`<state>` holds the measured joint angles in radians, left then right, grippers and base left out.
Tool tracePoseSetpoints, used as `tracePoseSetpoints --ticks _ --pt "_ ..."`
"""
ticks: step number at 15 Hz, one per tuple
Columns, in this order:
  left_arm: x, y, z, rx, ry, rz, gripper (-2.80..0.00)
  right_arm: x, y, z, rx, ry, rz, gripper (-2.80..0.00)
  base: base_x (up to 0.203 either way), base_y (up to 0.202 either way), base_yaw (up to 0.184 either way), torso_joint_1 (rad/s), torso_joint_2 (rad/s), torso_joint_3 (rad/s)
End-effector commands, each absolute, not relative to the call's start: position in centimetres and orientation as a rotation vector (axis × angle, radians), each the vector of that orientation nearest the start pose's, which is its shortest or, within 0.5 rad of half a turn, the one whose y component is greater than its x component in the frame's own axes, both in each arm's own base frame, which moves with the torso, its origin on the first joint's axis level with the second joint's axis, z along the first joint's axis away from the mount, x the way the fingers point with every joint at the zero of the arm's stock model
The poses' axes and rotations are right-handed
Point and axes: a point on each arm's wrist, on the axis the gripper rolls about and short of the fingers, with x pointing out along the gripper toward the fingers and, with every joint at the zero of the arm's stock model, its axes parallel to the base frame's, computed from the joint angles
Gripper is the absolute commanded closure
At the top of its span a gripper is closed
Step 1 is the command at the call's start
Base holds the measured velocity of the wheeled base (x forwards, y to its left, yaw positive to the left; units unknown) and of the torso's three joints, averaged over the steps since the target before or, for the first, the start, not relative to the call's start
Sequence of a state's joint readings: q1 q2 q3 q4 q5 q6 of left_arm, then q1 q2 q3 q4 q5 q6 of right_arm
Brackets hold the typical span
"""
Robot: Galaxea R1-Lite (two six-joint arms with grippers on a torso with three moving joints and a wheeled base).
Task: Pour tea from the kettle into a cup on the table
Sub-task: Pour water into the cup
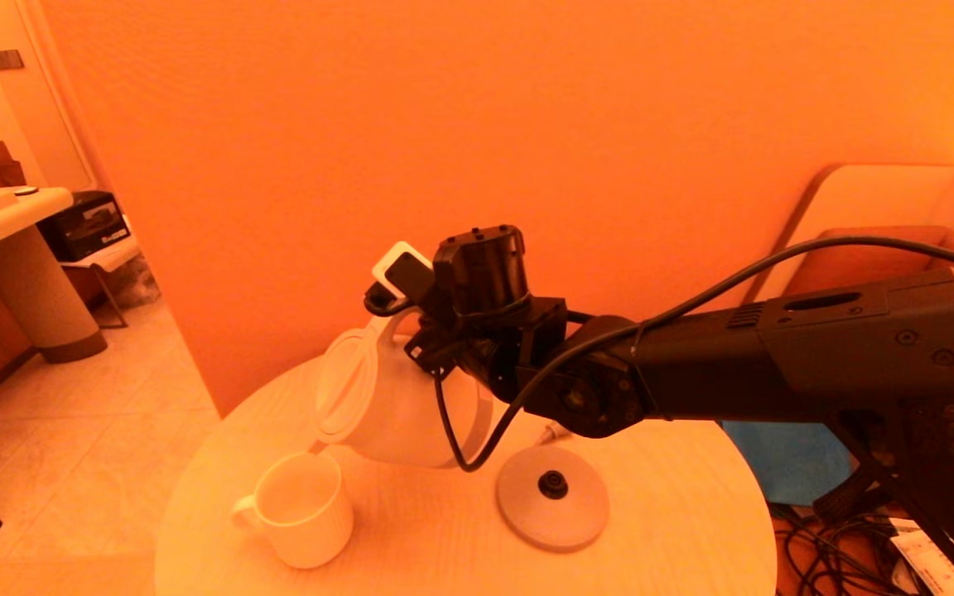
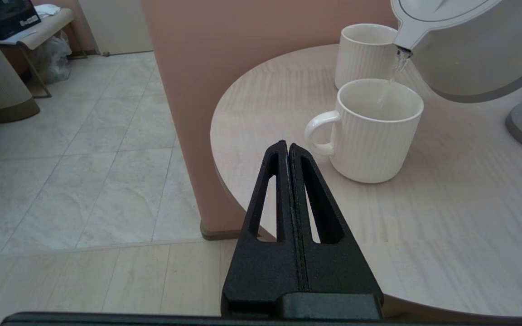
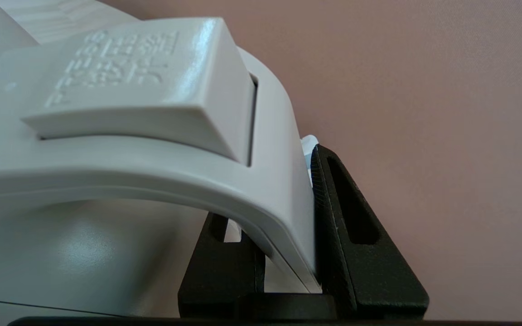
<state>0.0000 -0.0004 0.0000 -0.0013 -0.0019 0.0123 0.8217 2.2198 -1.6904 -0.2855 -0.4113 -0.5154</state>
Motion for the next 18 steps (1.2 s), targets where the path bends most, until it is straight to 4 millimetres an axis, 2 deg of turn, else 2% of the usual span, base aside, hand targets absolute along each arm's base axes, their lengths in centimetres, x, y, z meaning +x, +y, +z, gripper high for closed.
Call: tracePoseSetpoints --ticks 1,18 --pt "-2.28 0.0 7.56 0.012 -0.002 -0.002 0.0 32.53 33.68 19.11 -0.661 0.089 0.452 0.0 0.0 0.0 0.0 0.0 0.0 0.0" --pt "-2.28 0.0 7.56 0.012 -0.002 -0.002 0.0 32.3 34.09 18.64 -0.731 0.087 0.439 0.0 0.0 0.0 0.0 0.0 0.0 0.0"
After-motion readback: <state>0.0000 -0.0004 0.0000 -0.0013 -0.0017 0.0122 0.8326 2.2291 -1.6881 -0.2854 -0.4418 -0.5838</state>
